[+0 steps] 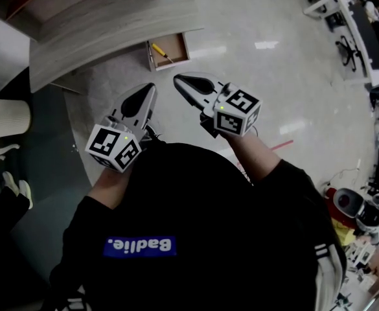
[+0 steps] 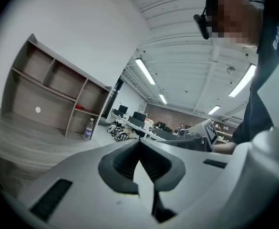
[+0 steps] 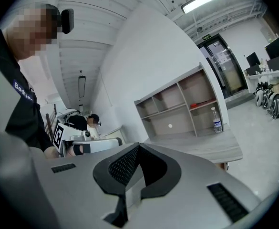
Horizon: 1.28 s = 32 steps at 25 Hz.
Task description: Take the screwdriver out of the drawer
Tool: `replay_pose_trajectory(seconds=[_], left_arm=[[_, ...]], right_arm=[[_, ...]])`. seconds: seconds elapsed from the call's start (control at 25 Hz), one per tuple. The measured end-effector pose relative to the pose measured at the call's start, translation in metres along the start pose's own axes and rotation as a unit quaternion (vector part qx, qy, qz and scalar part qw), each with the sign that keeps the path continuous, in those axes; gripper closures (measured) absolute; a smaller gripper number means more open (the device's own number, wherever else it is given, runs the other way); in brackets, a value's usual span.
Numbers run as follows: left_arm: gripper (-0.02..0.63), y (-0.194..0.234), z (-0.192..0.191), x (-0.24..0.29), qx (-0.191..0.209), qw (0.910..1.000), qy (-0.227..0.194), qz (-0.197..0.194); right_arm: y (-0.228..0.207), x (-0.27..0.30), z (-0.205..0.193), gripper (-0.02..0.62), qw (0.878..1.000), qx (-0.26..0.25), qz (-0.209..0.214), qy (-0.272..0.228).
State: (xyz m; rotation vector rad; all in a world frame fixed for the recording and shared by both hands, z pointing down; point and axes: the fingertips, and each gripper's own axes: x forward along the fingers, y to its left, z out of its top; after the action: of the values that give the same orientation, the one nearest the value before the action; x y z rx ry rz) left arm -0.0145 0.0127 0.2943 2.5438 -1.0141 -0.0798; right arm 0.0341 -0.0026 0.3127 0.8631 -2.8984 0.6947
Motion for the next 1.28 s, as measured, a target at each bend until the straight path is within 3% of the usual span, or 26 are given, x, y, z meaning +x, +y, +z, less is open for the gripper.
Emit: replay_pose_trajectory(seconds=[0.32,0.52,0.96,1.28], left_arm=[[0.609,0.056,0.019,0.013,-0.009,0.9996,0.013,-0.023],[0.609,0.070,0.018,0.029,-0.019,0.9993,0.022,-0.022],[0.609,0.091,0.016,0.084,-0.038,0.9982,0.016,0.042],[0.609,0.107,0.007,0.118,-0.051,0.9963,0.011,0.069]], right_arm=[[-0.028,0.050,0.009,0.566,1.000,0.004,-0.029,0.009],[-0.048,0.056,0.015,0.566,0.999,0.003,-0.034,0.017],[-0.117,0.064,0.017,0.566,0.998,-0.013,0.011,0.056],[-0.164,0.080,0.005,0.566,0.993,-0.068,0.003,0.099]])
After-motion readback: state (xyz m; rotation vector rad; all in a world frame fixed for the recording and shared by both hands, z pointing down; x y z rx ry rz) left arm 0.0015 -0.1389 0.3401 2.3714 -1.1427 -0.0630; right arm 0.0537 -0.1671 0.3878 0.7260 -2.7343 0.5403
